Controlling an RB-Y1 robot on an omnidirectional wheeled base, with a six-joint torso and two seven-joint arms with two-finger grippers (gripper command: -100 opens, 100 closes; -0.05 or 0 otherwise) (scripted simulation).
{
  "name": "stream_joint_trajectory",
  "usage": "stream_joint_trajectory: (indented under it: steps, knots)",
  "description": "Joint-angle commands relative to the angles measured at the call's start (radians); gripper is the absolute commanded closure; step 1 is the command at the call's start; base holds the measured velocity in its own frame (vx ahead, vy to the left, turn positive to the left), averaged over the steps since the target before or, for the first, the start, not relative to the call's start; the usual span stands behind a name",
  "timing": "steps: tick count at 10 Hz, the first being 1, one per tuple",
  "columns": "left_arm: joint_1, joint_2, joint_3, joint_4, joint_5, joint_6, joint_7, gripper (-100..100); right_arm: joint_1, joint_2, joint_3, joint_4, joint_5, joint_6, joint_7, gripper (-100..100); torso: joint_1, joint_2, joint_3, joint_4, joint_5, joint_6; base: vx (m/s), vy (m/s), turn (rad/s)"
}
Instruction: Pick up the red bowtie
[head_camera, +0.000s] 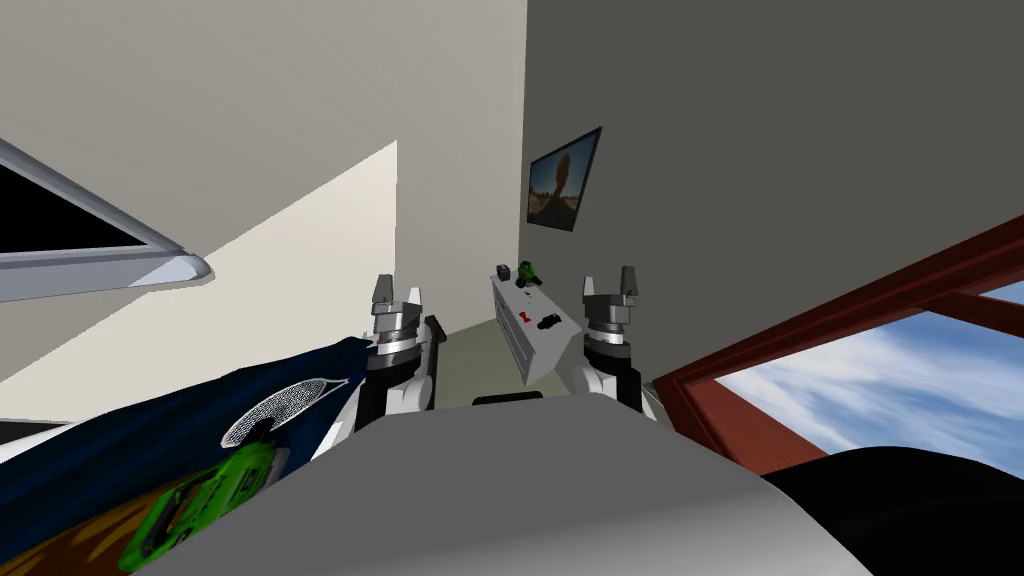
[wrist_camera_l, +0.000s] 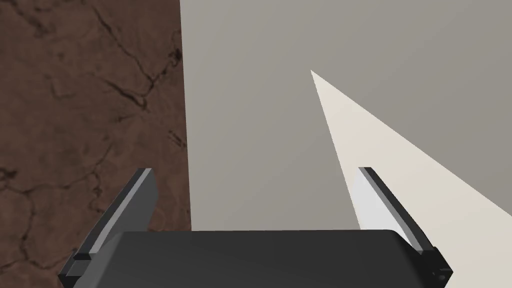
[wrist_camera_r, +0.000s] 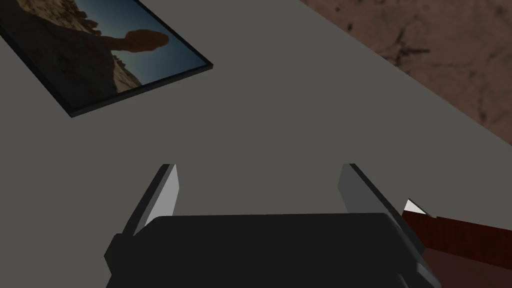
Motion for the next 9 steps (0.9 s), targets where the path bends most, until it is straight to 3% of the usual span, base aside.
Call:
stream_joint_trajectory:
  steps: [1,5,9]
  knots:
    - [0.0,0.0,0.0,0.0,0.0,0.0,0.0,0,0.009,-0.033,-0.004,0.005,0.0,-0.001,0.008,-100,0.0,0.0,0.0,0.0,0.0,0.0,-0.013,0.003,0.028]
    - [0.0,0.0,0.0,0.0,0.0,0.0,0.0,0,0.064,-0.12,-0.021,0.035,0.002,-0.003,0.052,-100,0.001,0.004,0.002,0.001,0.0,0.0,-0.049,0.02,0.069]
    - [0.0,0.0,0.0,0.0,0.0,0.0,0.0,0,0.164,-0.18,-0.049,0.093,0.01,0.0,0.13,-100,0.002,0.006,0.003,0.001,0.001,0.0,-0.08,0.036,0.111]
